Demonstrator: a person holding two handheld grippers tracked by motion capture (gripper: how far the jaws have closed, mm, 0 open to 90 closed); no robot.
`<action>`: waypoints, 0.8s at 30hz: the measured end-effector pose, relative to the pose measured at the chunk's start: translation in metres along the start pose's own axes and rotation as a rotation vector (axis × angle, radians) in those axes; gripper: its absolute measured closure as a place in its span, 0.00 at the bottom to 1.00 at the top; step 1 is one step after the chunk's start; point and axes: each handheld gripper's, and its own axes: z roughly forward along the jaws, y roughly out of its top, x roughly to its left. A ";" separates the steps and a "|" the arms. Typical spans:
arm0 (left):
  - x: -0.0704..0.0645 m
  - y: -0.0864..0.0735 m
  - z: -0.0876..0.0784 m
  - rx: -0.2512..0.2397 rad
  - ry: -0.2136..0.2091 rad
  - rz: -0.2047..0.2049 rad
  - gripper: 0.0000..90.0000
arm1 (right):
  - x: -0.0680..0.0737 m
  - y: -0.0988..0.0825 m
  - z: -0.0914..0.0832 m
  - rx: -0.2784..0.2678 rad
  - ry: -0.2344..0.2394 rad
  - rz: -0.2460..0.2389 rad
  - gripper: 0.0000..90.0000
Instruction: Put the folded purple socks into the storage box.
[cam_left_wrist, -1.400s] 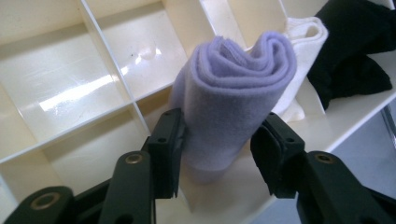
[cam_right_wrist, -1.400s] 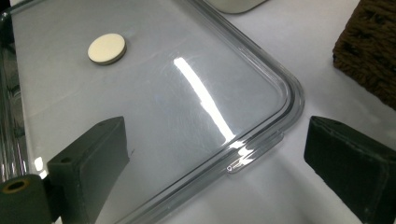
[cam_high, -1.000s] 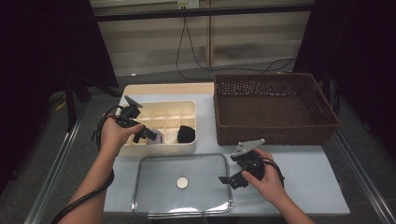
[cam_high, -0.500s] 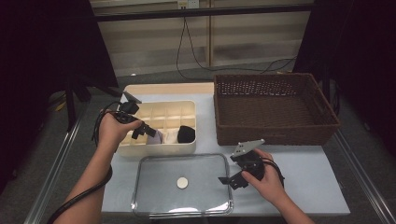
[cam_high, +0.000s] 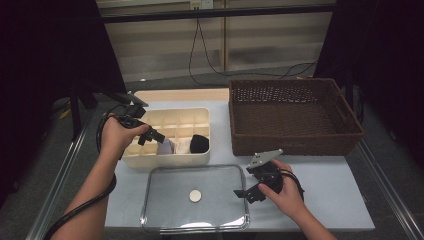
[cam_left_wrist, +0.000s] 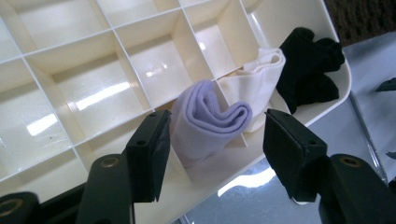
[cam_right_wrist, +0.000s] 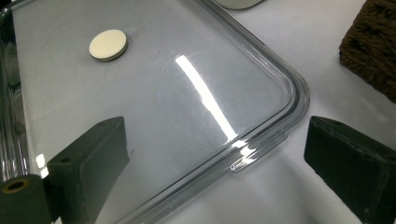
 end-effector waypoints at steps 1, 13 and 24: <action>0.000 0.000 -0.001 -0.003 0.004 -0.002 0.47 | 0.000 0.000 0.000 0.002 -0.001 0.002 0.07; 0.003 0.002 -0.007 0.015 0.025 -0.007 0.57 | 0.000 0.000 0.002 0.003 0.003 0.000 0.07; -0.002 0.005 -0.011 0.034 0.018 -0.012 0.81 | 0.000 0.000 0.001 0.004 0.004 0.006 0.07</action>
